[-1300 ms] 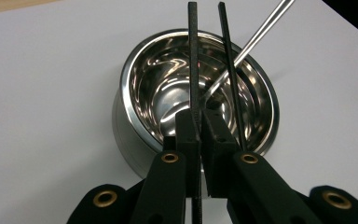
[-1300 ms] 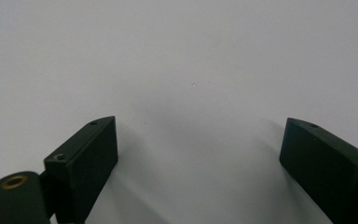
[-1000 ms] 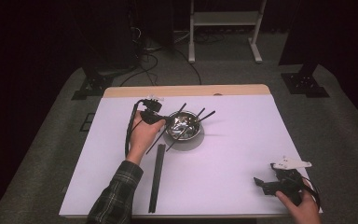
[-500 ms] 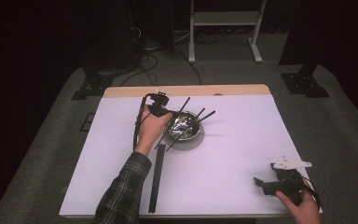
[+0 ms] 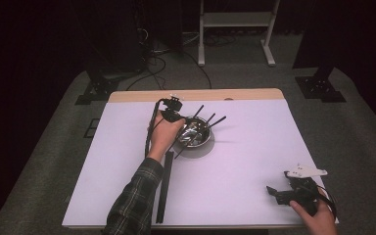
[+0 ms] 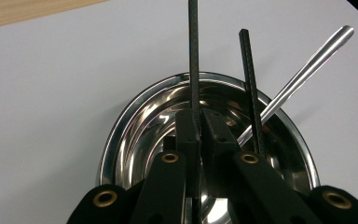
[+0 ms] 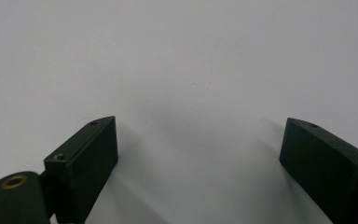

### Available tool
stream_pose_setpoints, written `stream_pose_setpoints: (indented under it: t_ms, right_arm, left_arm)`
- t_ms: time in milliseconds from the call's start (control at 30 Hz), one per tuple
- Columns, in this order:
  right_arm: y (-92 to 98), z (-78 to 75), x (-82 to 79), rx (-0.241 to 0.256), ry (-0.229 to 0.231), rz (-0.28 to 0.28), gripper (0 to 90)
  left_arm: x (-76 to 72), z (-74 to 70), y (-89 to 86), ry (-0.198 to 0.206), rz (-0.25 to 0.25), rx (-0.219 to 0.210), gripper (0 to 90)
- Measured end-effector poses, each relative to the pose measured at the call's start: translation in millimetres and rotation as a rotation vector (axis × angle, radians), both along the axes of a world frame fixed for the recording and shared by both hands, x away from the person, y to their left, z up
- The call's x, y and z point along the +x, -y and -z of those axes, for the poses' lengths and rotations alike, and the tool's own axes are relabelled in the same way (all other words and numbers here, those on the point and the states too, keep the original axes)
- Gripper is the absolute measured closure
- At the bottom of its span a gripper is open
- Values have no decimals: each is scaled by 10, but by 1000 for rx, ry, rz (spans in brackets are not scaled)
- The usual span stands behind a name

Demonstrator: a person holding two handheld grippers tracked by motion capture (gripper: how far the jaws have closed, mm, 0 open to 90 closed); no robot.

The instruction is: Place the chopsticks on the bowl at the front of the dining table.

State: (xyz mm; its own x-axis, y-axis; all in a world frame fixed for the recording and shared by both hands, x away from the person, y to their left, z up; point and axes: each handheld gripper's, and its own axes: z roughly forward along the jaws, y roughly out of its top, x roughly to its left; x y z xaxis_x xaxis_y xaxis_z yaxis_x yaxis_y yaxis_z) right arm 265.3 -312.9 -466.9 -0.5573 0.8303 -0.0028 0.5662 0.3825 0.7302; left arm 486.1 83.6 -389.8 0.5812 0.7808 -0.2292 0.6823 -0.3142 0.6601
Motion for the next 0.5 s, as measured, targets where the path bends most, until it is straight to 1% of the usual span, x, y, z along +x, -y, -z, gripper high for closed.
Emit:
stream_pose_setpoints:
  t_ms: [67, 200, 433, 500]
  right_arm:
    - [0, 0, 0, 0, 0, 0, 100]
    - [0, 0, 0, 0, 0, 0, 100]
    - [0, 0, 0, 0, 0, 0, 100]
    - [0, 0, 0, 0, 0, 0, 100]
  left_arm:
    - [1, 3, 7, 2, -1, 2, 862]
    - [2, 25, 16, -11, -1, 6, 862]
    - [7, 55, 21, -21, 0, 6, 861]
    - [6, 61, 23, -11, -1, 7, 860]
